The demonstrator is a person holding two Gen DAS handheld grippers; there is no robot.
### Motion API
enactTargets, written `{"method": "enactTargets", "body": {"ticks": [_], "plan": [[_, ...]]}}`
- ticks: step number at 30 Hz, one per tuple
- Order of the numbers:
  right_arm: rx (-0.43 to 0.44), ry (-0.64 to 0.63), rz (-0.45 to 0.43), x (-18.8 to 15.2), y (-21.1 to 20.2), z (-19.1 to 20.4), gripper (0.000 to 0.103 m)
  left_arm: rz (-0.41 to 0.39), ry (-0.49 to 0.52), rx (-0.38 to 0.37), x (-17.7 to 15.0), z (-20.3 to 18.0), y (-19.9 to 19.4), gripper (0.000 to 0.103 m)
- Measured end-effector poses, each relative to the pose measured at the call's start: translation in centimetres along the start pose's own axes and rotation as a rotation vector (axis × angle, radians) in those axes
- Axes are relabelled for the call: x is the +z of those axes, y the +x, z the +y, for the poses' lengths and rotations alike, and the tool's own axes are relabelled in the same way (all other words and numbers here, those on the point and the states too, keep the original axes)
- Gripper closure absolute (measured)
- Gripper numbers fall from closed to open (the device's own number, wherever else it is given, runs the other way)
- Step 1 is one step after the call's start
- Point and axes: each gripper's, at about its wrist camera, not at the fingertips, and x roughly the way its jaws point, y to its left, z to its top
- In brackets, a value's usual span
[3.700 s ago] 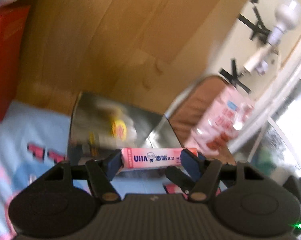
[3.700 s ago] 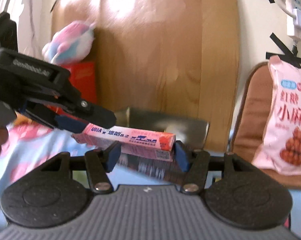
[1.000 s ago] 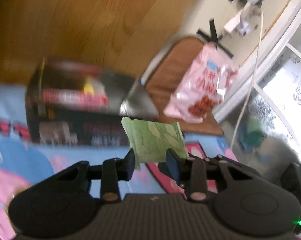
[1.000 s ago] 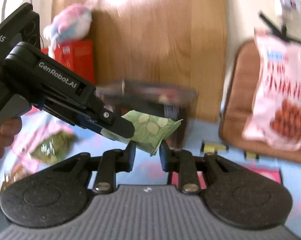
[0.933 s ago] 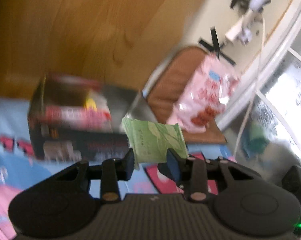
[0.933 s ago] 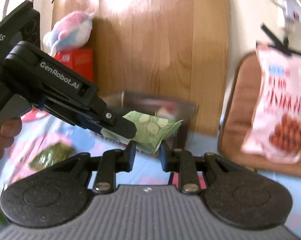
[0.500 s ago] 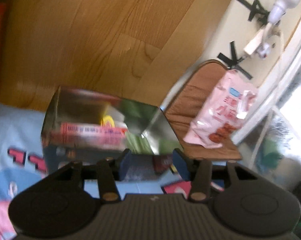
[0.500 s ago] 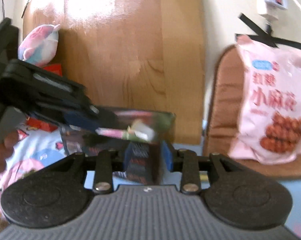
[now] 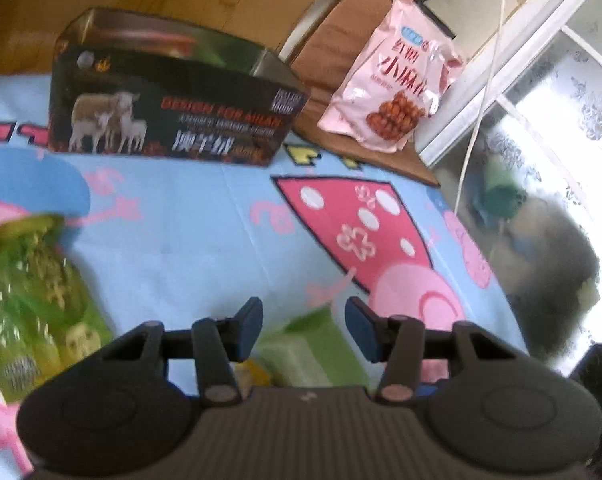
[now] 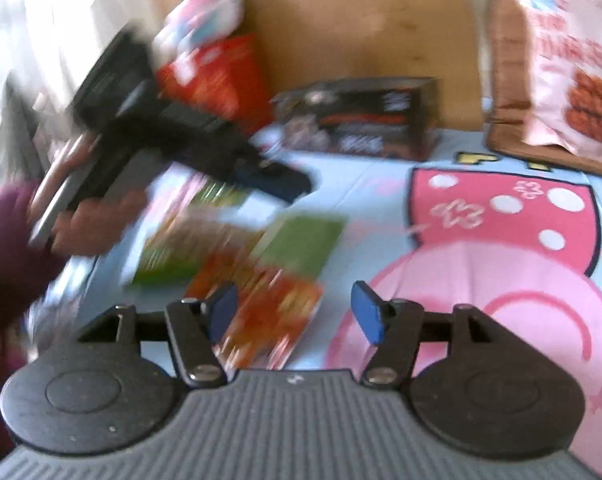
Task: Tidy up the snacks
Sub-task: 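Grasp the red-orange spicy snack bag with the left gripper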
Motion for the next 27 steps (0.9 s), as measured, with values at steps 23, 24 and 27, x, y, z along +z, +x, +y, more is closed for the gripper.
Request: {"method": "enactTargets", "body": {"ticks": [23, 24, 27], "plan": [[-0.210, 0.215, -0.069, 3.0, 6.6, 1.6, 0.059, -0.196, -0.300, -0.038, -1.9, 4.6, -6.6, 0.026], [-0.216, 0.236, -0.075, 3.3, 7.1, 1.6, 0.059, -0.198, -0.304, -0.027, -1.8, 4.8, -6.6, 0.026], [-0.209, 0.222, -0.079, 3.5, 7.7, 2.1, 0.059, -0.204, -0.315, -0.013, -1.5, 5.6, -6.9, 0.026]]}}
